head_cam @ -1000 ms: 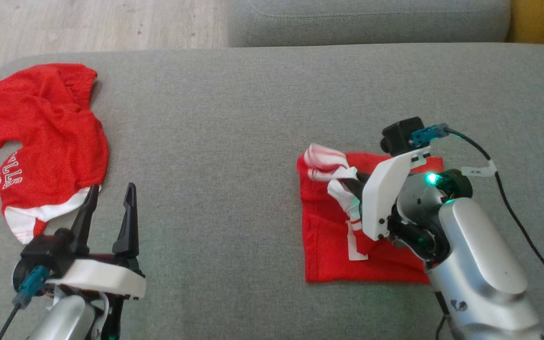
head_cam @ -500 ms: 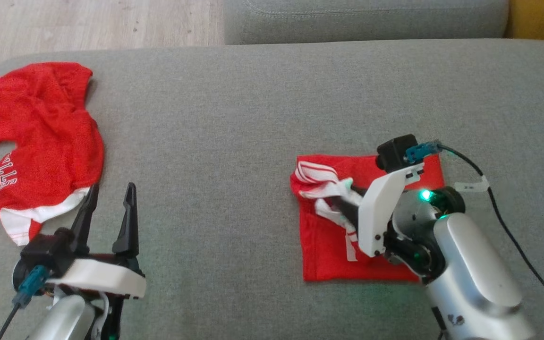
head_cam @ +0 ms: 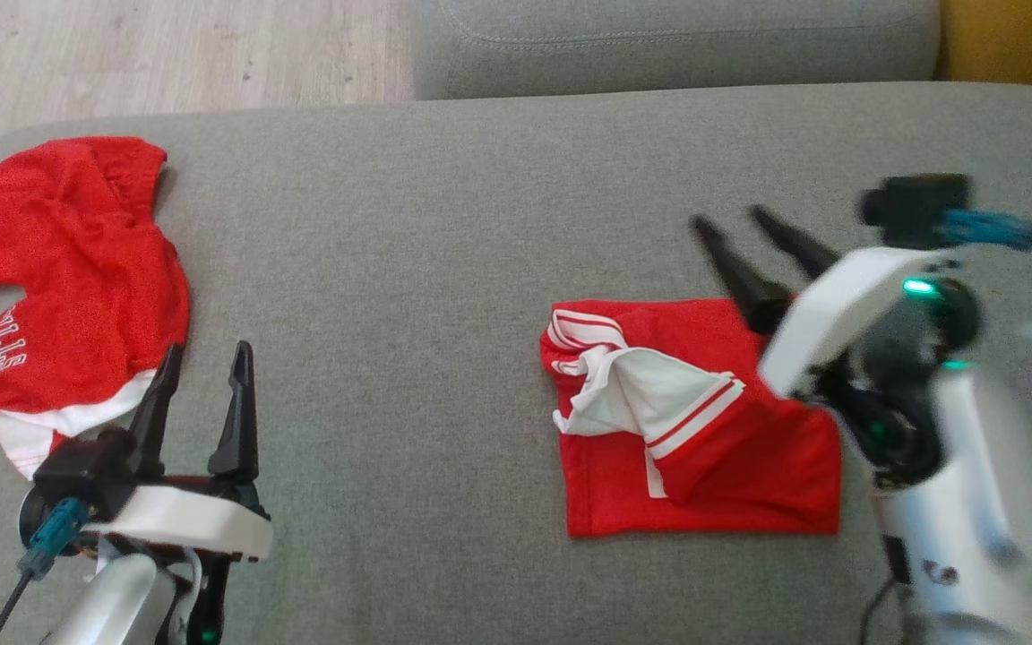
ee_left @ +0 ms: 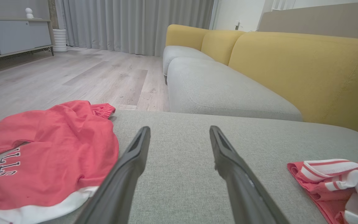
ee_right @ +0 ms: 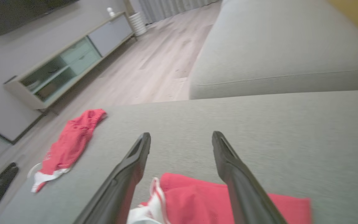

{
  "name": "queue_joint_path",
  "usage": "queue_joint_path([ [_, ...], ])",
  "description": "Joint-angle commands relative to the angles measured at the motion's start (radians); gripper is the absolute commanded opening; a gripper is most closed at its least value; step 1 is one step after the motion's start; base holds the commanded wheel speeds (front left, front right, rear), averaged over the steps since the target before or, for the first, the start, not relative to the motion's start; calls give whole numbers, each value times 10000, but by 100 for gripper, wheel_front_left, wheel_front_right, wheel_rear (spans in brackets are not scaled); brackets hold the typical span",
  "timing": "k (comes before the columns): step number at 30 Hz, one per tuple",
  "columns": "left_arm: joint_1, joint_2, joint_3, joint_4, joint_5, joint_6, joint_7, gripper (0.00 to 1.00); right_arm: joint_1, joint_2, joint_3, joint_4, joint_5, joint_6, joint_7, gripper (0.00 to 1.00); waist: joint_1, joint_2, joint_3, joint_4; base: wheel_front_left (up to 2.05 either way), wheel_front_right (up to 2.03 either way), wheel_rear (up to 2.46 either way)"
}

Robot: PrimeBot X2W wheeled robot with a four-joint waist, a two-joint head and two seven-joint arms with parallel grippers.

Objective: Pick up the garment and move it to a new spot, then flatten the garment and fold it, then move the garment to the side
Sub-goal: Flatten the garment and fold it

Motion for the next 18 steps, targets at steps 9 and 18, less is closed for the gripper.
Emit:
queue_joint_path([
  [9,-325,346,488,-299,46,-38,-96,100,1350,-604,-743,-129,-1967,75,-499,100,0,0,-69,-21,0,0,0],
  [18,-447,396,425,-325,63,-62,-67,100,1047,-834,517,2096,-3211,75,-1550,0,0,0,38,34,0,0,0],
])
